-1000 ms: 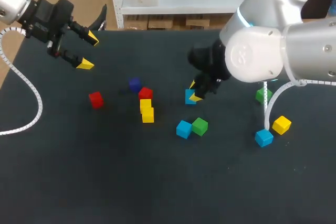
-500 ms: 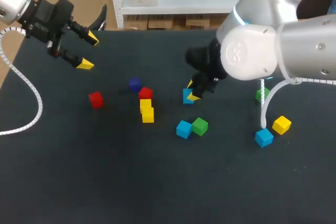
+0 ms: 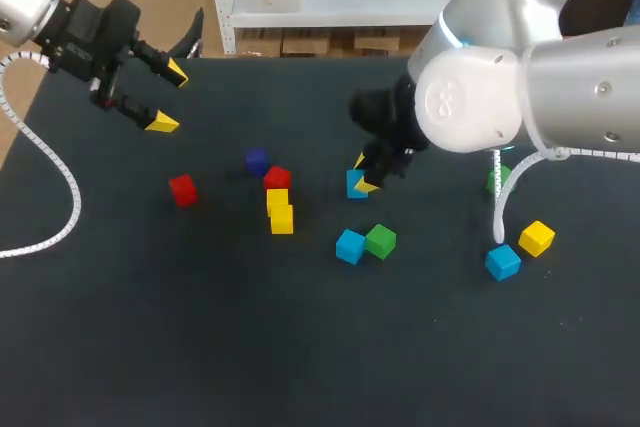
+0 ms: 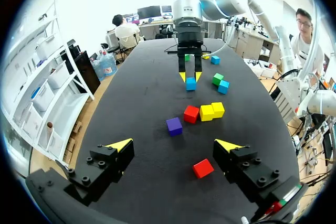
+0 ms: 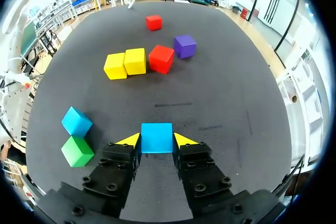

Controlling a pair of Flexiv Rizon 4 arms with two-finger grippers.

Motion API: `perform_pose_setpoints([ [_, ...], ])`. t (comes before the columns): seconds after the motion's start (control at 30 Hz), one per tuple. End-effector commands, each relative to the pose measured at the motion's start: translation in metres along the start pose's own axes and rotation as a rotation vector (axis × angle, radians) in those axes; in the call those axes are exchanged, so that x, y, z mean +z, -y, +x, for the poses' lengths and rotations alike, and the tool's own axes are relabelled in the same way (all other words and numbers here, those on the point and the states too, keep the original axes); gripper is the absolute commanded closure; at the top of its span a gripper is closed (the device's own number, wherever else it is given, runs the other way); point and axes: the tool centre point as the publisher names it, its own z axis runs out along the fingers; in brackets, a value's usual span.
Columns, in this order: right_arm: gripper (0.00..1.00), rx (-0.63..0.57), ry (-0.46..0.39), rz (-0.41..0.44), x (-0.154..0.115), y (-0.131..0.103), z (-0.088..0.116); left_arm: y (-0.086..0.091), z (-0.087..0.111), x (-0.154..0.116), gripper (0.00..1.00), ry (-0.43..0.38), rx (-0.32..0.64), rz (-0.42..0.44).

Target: Place the blue cubes, place green cubes on the blue cubes, place the yellow cubes on the green cubes, then place the red cubes on the yellow cubes, and place purple cube on the red cubes.

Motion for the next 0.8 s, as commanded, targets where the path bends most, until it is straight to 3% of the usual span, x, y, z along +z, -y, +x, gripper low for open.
perform_pose_setpoints([
  [0.03,1.0,0.0,0.001,-0.002,0.0009,0.0008,0.0001,0.0009,0.001,0.0003,0.0,0.002,0.003,-0.003],
  [0.3,1.0,-0.002,-0.004,-0.003,0.0015,0.0016,0.0009,0.0009,0.001,0.0003,0.0,0.002,0.003,-0.003],
  [0.63,0.78,0.001,-0.006,-0.007,0.002,0.0017,0.0021,0.0009,0.001,0.0003,0.0,0.002,0.003,-0.003],
  [0.8,0.75,0.007,-0.005,-0.005,0.0017,0.003,0.0029,0.0009,0.001,0.0003,0.0,0.002,0.003,-0.003],
])
